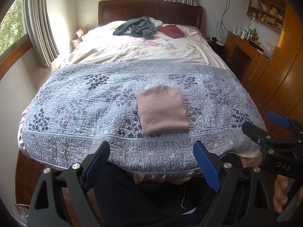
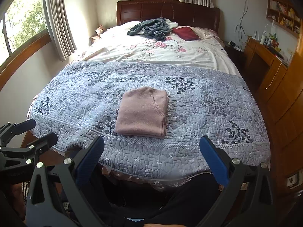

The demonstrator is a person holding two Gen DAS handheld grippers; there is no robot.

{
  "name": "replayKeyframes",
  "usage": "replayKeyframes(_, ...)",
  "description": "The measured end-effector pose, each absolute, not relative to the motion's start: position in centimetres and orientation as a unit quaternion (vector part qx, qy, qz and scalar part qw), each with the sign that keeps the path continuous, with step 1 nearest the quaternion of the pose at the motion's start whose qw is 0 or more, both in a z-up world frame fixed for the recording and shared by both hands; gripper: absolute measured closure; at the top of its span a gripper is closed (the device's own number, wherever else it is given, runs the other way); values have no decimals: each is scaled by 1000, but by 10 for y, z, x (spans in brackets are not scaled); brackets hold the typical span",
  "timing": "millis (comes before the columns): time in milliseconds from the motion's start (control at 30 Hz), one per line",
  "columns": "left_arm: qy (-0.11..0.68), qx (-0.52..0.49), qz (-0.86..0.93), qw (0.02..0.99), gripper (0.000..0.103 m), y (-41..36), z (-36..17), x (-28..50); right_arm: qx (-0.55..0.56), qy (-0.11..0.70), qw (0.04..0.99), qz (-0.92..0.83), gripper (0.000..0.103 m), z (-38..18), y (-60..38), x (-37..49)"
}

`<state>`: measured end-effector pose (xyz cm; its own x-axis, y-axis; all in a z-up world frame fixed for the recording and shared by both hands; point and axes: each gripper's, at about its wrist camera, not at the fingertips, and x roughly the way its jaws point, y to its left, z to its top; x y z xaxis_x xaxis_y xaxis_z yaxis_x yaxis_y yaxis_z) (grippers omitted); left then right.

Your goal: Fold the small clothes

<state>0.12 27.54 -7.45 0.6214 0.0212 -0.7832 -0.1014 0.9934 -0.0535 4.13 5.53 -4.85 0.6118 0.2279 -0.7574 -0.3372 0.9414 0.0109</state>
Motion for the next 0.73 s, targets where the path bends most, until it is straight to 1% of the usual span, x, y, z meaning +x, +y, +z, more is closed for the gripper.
replayKeyframes(733, 435, -43, 35, 899, 13, 273, -75, -2, -61, 413, 894, 161, 3, -48, 56, 43)
